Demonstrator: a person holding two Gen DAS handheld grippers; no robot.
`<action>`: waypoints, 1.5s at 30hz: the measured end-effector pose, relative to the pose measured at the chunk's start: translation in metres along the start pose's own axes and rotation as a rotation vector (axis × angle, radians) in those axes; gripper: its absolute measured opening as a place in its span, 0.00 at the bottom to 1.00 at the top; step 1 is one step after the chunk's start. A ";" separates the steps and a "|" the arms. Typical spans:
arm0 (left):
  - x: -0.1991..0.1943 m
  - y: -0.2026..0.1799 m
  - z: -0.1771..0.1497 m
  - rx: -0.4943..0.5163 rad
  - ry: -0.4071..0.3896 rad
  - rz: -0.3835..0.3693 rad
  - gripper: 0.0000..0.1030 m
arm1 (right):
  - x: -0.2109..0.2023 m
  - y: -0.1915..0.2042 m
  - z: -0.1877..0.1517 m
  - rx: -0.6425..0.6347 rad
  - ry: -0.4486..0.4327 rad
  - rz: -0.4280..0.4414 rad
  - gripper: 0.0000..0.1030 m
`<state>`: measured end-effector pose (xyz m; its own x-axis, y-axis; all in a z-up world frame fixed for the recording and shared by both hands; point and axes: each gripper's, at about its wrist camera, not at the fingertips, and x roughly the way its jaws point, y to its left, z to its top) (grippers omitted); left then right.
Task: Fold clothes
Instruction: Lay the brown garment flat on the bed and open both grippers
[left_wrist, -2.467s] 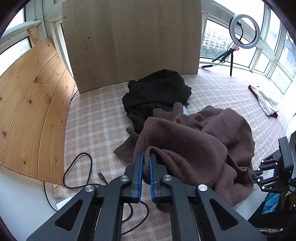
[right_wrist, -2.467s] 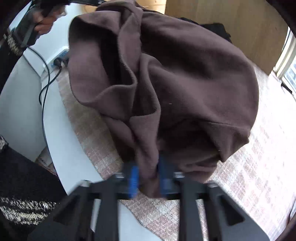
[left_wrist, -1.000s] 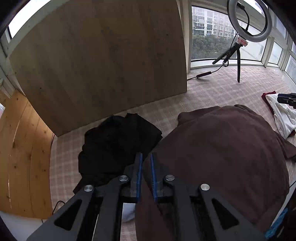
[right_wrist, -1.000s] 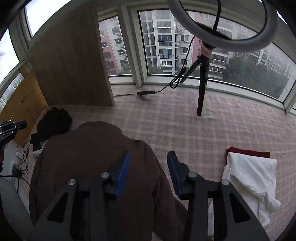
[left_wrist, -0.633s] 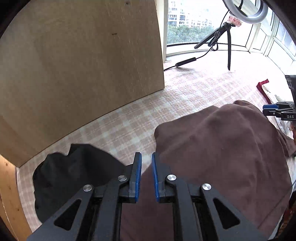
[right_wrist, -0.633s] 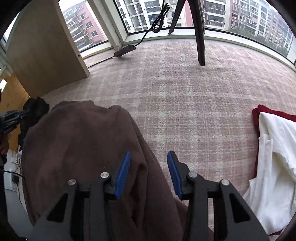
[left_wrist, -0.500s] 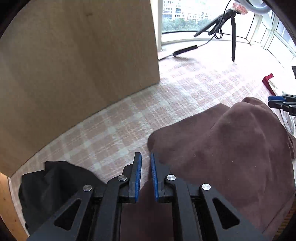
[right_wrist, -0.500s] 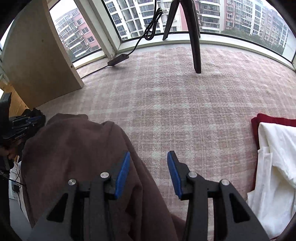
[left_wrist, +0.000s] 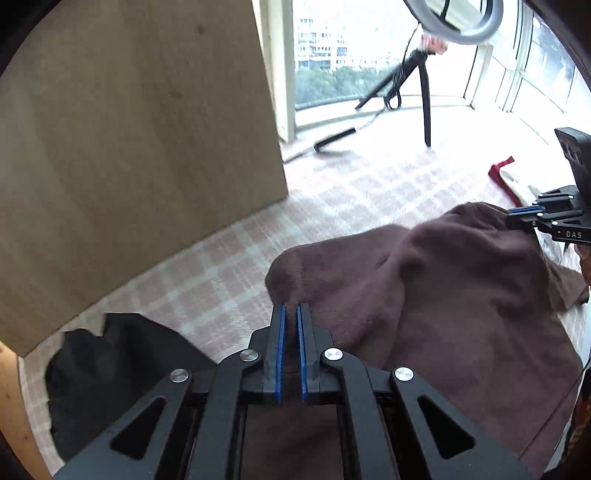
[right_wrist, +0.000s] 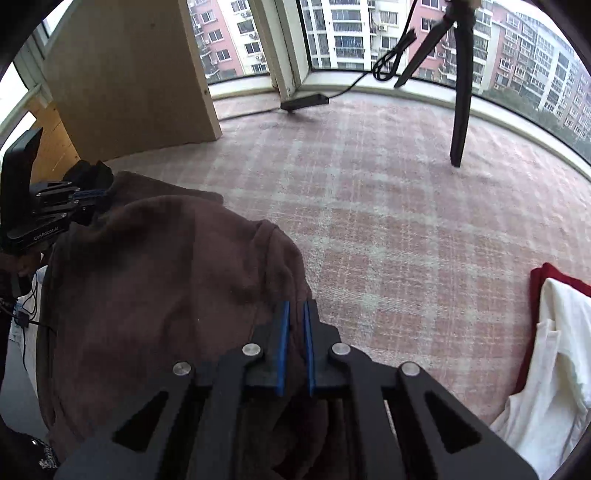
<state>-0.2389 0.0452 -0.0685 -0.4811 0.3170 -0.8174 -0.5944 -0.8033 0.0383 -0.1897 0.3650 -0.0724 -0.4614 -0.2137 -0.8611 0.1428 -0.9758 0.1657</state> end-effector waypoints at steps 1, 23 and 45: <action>-0.020 0.004 0.007 -0.003 -0.046 0.019 0.05 | -0.024 0.000 0.001 0.004 -0.058 -0.008 0.07; -0.098 0.043 -0.097 -0.227 0.138 0.026 0.23 | -0.106 -0.035 -0.059 0.110 -0.071 -0.037 0.35; -0.124 -0.093 -0.307 -0.330 0.379 0.092 0.35 | -0.263 -0.048 -0.154 0.119 -0.226 0.031 0.48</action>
<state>0.0740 -0.0745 -0.1470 -0.2183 0.0815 -0.9725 -0.2954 -0.9553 -0.0138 0.0597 0.4748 0.0717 -0.6441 -0.2357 -0.7277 0.0623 -0.9644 0.2572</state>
